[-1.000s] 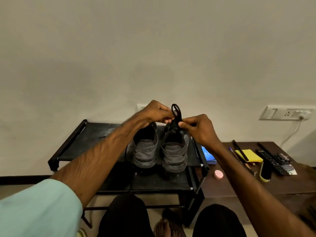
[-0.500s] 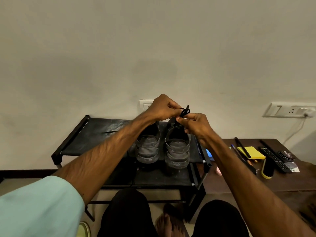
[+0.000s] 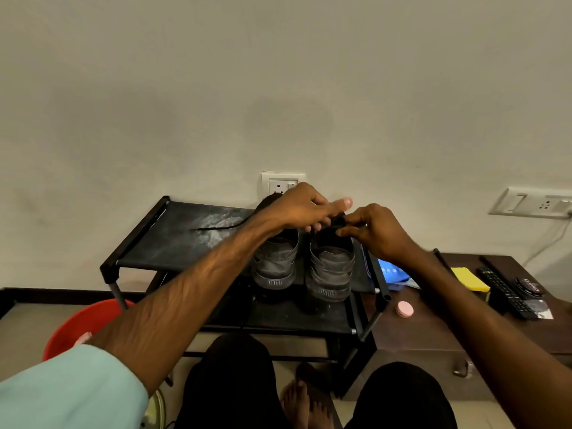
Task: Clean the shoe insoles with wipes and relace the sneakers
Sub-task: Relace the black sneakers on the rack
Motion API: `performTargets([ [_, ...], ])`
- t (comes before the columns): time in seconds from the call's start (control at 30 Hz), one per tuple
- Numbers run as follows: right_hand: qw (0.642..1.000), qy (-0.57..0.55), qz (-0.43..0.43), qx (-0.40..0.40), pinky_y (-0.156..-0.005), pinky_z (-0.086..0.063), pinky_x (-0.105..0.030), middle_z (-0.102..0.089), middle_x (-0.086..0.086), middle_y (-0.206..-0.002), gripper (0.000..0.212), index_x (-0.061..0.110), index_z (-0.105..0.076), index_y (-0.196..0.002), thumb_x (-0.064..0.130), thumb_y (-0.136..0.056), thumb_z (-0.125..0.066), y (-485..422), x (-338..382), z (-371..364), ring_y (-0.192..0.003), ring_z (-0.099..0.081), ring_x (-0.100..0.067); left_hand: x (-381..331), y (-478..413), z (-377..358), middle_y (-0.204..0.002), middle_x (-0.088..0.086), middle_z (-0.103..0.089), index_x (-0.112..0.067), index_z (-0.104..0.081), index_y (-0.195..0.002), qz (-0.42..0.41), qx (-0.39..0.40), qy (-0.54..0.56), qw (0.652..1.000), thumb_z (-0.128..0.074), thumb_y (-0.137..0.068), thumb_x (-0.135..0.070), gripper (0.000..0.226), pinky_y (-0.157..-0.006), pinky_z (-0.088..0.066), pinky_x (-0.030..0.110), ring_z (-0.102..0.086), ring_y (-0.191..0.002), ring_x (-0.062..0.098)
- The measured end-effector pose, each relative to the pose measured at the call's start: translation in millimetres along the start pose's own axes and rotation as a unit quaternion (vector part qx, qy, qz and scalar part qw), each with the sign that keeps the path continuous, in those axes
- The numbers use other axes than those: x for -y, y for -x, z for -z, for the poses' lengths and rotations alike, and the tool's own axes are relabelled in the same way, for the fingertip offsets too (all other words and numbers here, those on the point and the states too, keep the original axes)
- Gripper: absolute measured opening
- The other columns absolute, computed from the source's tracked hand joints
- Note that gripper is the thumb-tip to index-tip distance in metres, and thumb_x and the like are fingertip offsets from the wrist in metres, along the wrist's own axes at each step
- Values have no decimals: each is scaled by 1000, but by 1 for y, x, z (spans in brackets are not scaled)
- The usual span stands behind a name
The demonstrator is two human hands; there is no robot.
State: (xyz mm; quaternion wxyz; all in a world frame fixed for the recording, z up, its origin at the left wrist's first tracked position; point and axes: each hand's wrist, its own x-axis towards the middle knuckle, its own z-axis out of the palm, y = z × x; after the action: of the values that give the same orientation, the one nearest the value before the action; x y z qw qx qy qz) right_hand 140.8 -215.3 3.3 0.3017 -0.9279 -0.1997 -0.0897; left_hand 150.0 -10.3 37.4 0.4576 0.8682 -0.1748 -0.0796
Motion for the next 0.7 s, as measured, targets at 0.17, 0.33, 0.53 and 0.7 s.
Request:
performTargets([
  [0.17,999,33,38,16,-65,-40,-5,-78,-3,-90,16,14,-82,-103,10,-89,-75,3,5,-8,-71,-59,15,10,6,-15,-90,-2,-78,-16,-81,-97,-48,-50,-98,993,-87,-76,-33,27,-77,-58,21,-70,-77,2],
  [0.33,996,78,48,23,-69,-41,-25,-76,-6,-87,14,17,-83,-99,13,-87,-77,4,2,-11,-80,-60,-14,20,13,-37,-90,-2,-78,-18,-81,-96,-81,-116,-135,981,-87,-77,-25,21,-82,-61,29,-70,-78,4],
  [0.53,974,227,-3,14,-97,-41,-38,-47,-9,-133,26,26,-78,-114,29,-89,-76,7,12,-5,-127,-34,-28,5,15,-32,-97,0,-77,-17,-81,-98,-3,-98,-184,978,-86,-76,-37,31,-85,-61,36,-71,-87,13],
  [0.7,971,229,-18,60,-110,-34,-47,-31,-10,-160,25,30,-78,-114,33,-89,-75,-1,11,-5,-147,-17,-31,-4,17,-20,-75,5,-76,-8,-77,-93,79,-41,-161,983,-84,-81,-29,26,-73,-63,30,-74,-63,15],
])
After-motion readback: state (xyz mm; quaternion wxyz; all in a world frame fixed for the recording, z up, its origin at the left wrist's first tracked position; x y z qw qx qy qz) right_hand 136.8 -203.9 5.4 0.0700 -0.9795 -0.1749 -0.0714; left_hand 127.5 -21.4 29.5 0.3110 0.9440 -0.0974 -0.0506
